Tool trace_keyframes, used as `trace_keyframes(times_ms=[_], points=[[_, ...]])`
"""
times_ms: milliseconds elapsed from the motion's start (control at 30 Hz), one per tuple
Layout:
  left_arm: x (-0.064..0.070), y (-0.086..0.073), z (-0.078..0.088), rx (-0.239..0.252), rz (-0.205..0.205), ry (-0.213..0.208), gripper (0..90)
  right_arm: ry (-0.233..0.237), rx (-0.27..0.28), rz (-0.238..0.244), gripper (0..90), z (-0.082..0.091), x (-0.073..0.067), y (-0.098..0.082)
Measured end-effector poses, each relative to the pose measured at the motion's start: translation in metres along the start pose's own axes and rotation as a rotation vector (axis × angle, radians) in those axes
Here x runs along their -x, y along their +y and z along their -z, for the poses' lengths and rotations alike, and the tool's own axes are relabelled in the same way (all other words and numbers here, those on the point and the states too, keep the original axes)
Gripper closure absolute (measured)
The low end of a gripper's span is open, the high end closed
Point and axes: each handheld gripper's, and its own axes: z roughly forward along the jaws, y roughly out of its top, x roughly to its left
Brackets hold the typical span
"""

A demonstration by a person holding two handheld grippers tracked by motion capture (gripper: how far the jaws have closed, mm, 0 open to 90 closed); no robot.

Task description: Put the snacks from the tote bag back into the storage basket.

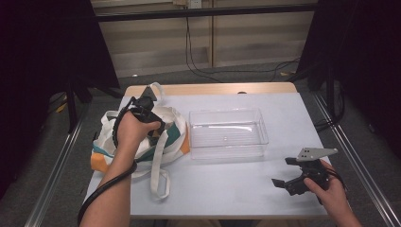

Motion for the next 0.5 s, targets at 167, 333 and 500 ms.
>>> trace_keyframes(times_ms=[167, 333, 500], points=[[-0.001, 0.002, 0.009, -0.007, 0.018, -0.008, 30.6, -0.001, 0.000, 0.000, 1.1, 0.000, 0.000, 0.000], [-0.002, 0.002, 0.020, -0.007, 0.017, 0.002, 30.6, 0.001, 0.000, -0.006, 1.1, 0.000, -0.001, 0.000], [-0.003, 0.003, 0.032, -0.009, 0.023, -0.008, 30.6, 0.001, 0.005, -0.003, 1.1, 0.000, -0.001, 0.000]])
